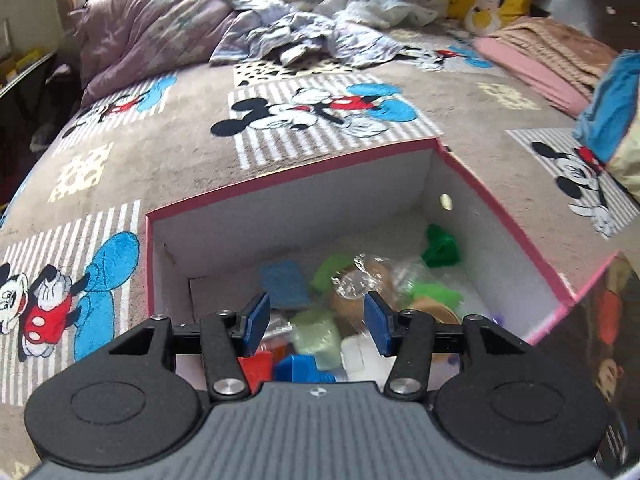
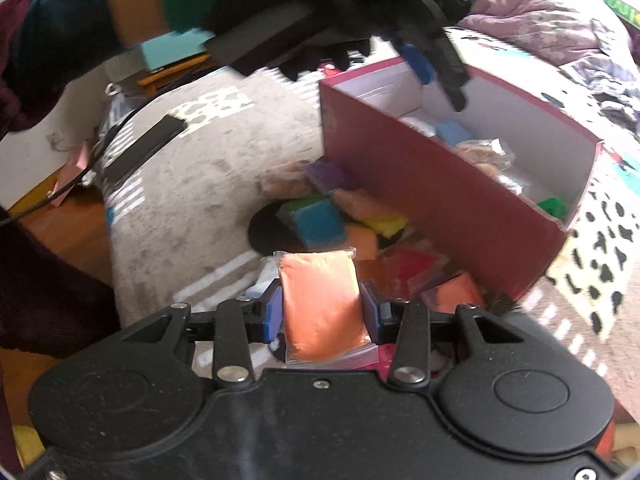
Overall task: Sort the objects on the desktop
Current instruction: 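Lower the light blue packet into the red box and open the left gripper, then carry the orange clay packet over the red box with the right gripper while the left gripper withdraws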
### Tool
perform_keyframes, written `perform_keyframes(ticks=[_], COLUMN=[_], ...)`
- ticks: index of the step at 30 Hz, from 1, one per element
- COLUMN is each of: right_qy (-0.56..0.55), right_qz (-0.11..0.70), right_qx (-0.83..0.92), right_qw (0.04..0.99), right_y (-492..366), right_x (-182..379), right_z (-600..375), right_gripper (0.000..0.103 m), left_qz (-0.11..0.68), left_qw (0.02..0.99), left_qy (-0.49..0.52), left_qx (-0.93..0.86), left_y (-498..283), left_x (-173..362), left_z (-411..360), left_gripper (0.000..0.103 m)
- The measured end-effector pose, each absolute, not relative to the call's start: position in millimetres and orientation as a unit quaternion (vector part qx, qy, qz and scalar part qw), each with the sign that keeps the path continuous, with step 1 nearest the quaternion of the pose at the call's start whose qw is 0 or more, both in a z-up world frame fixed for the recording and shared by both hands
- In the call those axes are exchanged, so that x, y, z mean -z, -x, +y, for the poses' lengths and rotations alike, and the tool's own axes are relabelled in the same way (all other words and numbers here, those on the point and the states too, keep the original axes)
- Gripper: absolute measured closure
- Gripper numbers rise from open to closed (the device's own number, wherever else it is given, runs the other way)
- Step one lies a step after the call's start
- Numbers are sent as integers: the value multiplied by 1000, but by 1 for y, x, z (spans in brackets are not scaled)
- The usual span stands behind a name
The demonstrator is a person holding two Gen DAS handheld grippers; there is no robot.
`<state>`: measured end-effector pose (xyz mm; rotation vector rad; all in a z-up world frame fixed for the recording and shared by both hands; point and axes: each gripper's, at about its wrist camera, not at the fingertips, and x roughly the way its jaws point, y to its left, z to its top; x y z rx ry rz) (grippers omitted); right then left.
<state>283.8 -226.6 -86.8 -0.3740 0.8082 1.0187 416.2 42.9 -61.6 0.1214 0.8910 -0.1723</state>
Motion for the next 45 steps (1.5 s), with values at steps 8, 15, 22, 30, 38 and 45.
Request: perform_keyframes(ticks=[8, 15, 22, 30, 38, 45], right_qy=[146, 128, 93, 68, 73, 65], right_qz=[356, 342, 325, 319, 322, 315], right_qx=[-434, -397, -351, -323, -314, -305], right_qw=[815, 842, 873, 889, 890, 896], right_y=[-287, -287, -310, -337, -355, -371], right_x=[48, 27, 11, 7, 13, 12], right_z=[-228, -227, -230, -220, -209, -209], right_gripper=[63, 63, 63, 63, 63, 63], left_qz=[389, 346, 349, 353, 366, 375], left_qw=[913, 933, 934, 932, 926, 920], left_qy=[-60, -28, -22, -24, -23, -33], left_qx=[102, 94, 79, 80, 87, 104], left_y=[-360, -306, -278, -261, -254, -248], left_x=[45, 49, 57, 60, 71, 80], left_z=[56, 62, 58, 59, 58, 52], left_gripper=[53, 53, 50, 44, 44, 44])
